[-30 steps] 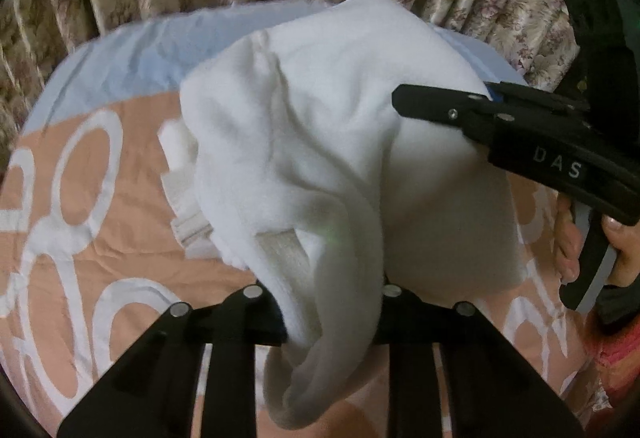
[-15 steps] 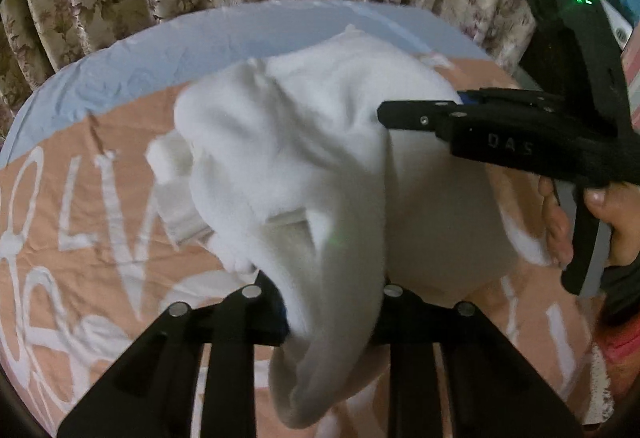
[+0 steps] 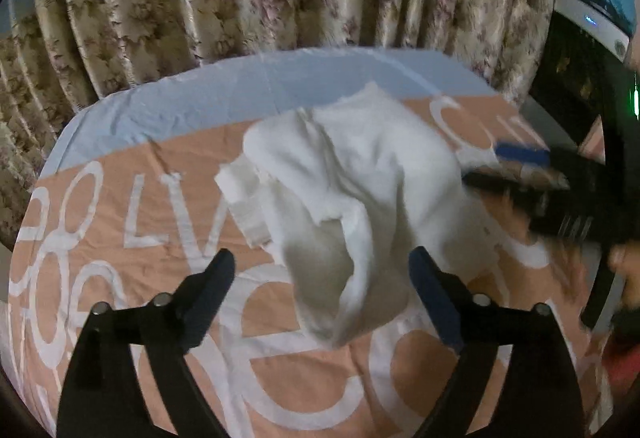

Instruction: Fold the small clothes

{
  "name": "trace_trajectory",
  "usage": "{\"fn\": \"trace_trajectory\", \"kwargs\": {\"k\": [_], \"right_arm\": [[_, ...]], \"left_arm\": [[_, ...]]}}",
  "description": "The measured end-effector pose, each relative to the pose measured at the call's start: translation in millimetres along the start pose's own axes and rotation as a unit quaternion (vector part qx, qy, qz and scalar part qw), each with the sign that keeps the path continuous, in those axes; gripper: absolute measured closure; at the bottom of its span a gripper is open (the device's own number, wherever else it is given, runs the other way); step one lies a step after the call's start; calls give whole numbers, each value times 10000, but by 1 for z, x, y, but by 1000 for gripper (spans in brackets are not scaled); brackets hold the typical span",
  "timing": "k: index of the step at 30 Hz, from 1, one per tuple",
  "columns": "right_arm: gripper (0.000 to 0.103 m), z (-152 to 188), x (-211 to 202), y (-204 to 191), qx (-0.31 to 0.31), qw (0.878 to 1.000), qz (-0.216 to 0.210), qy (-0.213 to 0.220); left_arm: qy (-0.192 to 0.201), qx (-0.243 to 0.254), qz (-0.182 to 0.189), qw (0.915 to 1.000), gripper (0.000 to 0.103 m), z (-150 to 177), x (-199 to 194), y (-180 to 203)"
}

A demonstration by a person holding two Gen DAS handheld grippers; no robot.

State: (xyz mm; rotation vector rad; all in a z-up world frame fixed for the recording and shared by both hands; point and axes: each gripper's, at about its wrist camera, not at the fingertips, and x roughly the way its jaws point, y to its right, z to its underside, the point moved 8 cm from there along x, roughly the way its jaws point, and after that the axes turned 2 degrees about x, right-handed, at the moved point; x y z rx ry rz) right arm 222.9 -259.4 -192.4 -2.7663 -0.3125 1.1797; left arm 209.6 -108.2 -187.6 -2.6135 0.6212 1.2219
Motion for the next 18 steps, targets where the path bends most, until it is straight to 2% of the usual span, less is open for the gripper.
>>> {"fn": "trace_trajectory", "kwargs": {"k": [1,5,7,10,13,15,18], "right_arm": [[20,11,0,-2,-67,9996,274,-49],[20,40,11,-3,-206,9971,700,-234],[27,52,18,-4,-283,9956,793,-399],[31,68,24,0,-417,9926,957,-622],[30,74,26,7,-285,9936,861,-678],[30,75,27,10,-184,9946,764,-680],[31,71,20,6,-179,9956,698,-605]], "left_arm": [[-31,-35,-112,9999,12,0,5,-3],[-322,-213,-608,9974,12,10,36,-18],[-500,-337,-795,9950,11,22,48,-30],[-636,-682,-582,9939,10,43,55,-46],[-628,-866,-401,9935,9,53,57,-52],[-635,-895,-434,9930,9,53,52,-51],[-533,-749,-735,9931,10,47,32,-44]]}}
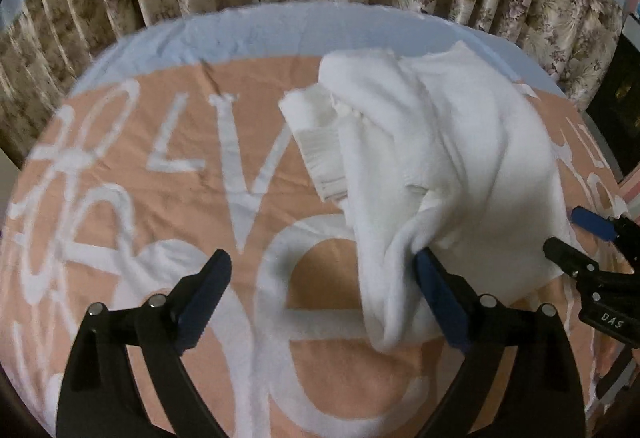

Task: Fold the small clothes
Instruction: 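Release the folded sweater and pull both tools back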

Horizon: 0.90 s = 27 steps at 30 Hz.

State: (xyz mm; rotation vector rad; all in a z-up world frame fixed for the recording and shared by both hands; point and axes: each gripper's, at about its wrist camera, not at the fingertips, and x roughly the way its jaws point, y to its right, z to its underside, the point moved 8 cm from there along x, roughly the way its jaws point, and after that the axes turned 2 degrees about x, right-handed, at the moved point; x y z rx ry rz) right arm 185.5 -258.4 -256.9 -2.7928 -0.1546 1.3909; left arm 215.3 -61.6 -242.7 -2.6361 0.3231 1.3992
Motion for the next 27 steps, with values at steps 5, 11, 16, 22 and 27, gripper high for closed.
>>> {"fn": "trace_trajectory", "kwargs": {"k": [5,11,16,22,27], "right_arm": [[19,-18,-46,-8,127,9987,-40,498],[3,-34,-121,-26,457,9916,89,1204],[3,-24,-149,-33,639,9899,516,1159],[3,-2,-163,-42,671,9857,1002,1180],[3,9,-174,-51,816,9834,1088,1203]], "left_arm": [[360,50,-308,9989,4,-7,-49,1],[837,-2,-561,9949,2,-5,-114,0],[872,-185,-396,9952,2,10,-145,-2],[937,-254,-349,9947,2,30,-166,-2],[1064,-167,-704,9917,2,40,-186,-2]]}}
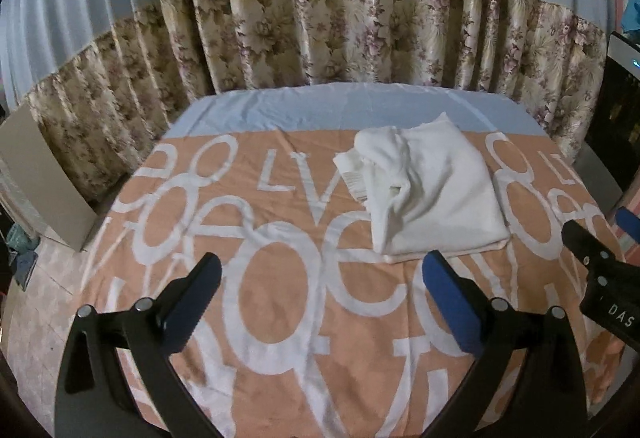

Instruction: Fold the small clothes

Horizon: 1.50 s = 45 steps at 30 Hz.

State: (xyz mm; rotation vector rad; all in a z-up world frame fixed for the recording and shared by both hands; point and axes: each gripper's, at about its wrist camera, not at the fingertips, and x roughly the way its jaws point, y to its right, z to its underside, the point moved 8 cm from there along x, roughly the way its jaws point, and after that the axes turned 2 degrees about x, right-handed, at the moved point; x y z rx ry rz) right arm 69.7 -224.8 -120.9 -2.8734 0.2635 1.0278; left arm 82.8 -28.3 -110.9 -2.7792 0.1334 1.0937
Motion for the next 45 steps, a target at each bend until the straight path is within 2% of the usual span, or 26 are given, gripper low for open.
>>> {"fn": "trace_trajectory", "kwargs": {"k": [6,10,16,19,25,45], "right_arm": [[3,-7,-30,-9,-145,9990,225,362],[3,-11,-44,-10,-48,9993,131,354],[3,-26,-71,-8,82,9983,60,577],[3,-33,-83,-7,110,9975,100,692],[3,-40,-95,-2,209,9966,74,793],[3,-33,-85,0,268,9975,60,652]], "left_arm": [[-42,-277,183,9994,2,3,-17,-3],[208,-352,-35,9992,2,-2,-33,-9],[471,-491,-115,9976,2,-13,-58,-17],[647,-515,-302,9961,2,-19,-74,-21],[900,-518,-357,9939,2,-28,-99,-22],[735,-290,-319,9964,2,-22,-88,-9]]}}
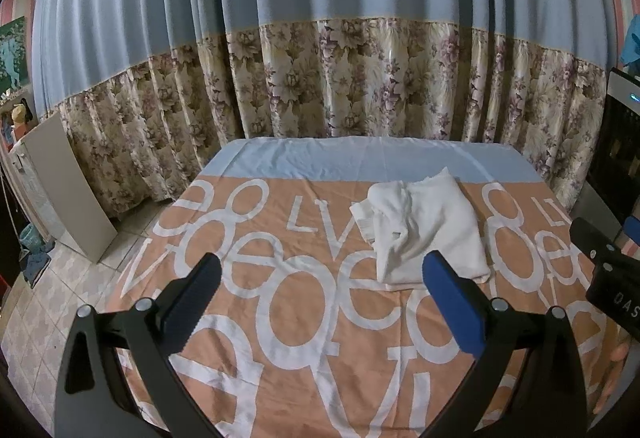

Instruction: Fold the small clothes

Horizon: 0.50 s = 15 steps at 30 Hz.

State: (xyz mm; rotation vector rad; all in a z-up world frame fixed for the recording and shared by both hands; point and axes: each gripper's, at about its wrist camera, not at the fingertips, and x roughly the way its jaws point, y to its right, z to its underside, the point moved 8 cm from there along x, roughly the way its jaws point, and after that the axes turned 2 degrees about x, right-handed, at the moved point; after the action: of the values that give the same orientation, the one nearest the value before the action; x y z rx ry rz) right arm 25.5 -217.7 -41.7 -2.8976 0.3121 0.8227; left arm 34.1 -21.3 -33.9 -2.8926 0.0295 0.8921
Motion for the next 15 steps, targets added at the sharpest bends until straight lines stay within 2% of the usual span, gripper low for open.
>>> {"fn": "trace_trajectory", "kwargs": {"k": [15], "right_arm": [[3,1,1,-1,7,10000,-10,-11]], "left_arm": [[9,30,67,10000,2,3,5,3]]}}
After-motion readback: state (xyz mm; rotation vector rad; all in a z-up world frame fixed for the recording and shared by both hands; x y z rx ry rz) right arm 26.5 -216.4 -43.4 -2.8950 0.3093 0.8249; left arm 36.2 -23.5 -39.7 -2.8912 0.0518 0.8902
